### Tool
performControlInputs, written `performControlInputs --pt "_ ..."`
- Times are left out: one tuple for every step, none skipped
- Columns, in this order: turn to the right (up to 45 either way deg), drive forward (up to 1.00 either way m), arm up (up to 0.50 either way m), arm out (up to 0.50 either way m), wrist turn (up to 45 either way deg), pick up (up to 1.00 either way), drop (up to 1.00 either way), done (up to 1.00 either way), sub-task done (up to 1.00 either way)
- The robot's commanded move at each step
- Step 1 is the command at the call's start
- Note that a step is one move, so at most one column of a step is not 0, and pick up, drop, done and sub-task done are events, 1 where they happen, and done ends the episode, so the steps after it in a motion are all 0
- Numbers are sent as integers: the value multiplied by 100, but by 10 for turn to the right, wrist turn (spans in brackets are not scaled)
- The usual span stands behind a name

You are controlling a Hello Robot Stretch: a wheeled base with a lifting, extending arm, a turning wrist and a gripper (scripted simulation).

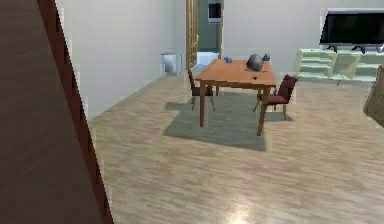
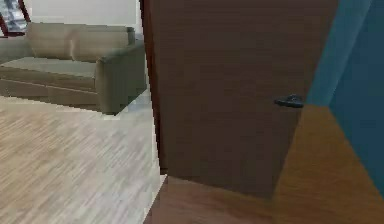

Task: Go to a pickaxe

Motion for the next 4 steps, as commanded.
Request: performControlInputs --pt "0 80 0 0 0 0 0 0 0" --pt "-150 0 0 0 0 0 0 0 0" --pt "0 100 0 0 0 0 0 0 0" --pt "0 100 0 0 0 0 0 0 0"
